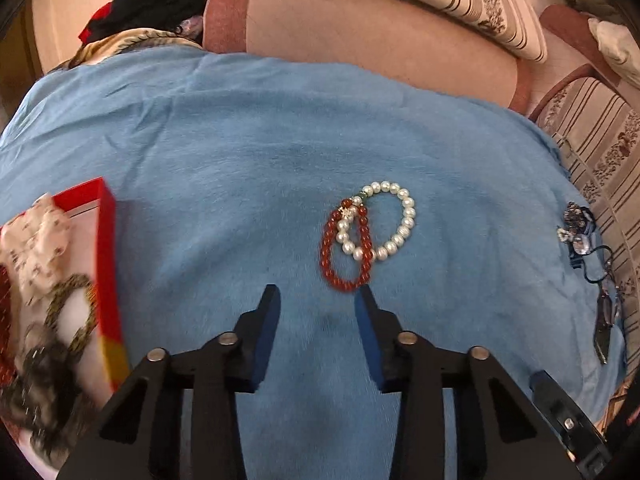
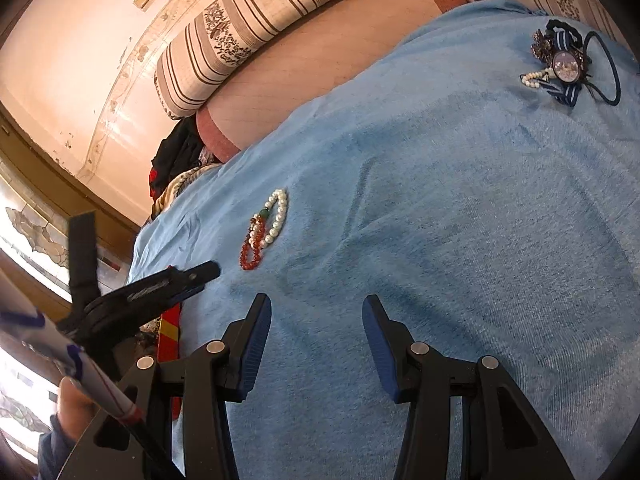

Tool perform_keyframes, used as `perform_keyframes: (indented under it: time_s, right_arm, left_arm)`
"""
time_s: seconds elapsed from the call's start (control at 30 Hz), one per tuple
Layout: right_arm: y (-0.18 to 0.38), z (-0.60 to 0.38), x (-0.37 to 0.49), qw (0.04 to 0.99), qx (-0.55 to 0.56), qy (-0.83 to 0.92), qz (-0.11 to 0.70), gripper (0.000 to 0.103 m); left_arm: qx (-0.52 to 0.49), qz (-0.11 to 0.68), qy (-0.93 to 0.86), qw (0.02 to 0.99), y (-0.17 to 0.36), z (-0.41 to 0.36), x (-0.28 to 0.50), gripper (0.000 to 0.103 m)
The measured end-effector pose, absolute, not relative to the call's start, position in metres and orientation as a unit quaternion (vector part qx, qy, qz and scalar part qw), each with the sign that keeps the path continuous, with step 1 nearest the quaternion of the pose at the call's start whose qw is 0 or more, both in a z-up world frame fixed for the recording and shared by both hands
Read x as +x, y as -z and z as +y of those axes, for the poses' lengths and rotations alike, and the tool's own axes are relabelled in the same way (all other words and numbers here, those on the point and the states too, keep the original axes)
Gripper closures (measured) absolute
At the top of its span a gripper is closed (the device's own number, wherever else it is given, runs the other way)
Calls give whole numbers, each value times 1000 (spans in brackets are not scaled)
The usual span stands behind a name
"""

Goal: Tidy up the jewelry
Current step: 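Move both tools back toward the red bead and pearl bracelets, then close the left tool on the red bead bracelet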

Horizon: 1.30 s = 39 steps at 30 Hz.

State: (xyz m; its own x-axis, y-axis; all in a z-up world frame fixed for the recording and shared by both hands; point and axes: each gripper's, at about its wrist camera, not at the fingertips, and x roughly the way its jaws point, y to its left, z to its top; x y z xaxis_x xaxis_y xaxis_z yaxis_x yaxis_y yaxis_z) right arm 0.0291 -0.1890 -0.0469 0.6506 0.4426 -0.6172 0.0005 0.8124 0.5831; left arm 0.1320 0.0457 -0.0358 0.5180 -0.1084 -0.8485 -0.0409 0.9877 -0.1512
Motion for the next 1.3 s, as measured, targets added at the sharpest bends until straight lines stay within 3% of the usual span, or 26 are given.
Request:
perform_keyframes:
  time_s: [0.3,0.43,0.7,1.3]
  right_arm:
    - [47,-184,33,863,275,-137,400,51]
    - [48,-185,36,864,274,-136,401,51]
    - [47,-182,39,865,272,-133,400,51]
    - [51,-178,41,861,267,-135,411,51]
  left_arm:
    - [-48,495,4,868,63,40,163,83]
    - [-43,483,-13,874,65,46,156,103]
    - [-111,472,46,873,55,57,135,103]
    - [-58,465,18,883,66,42,176,103]
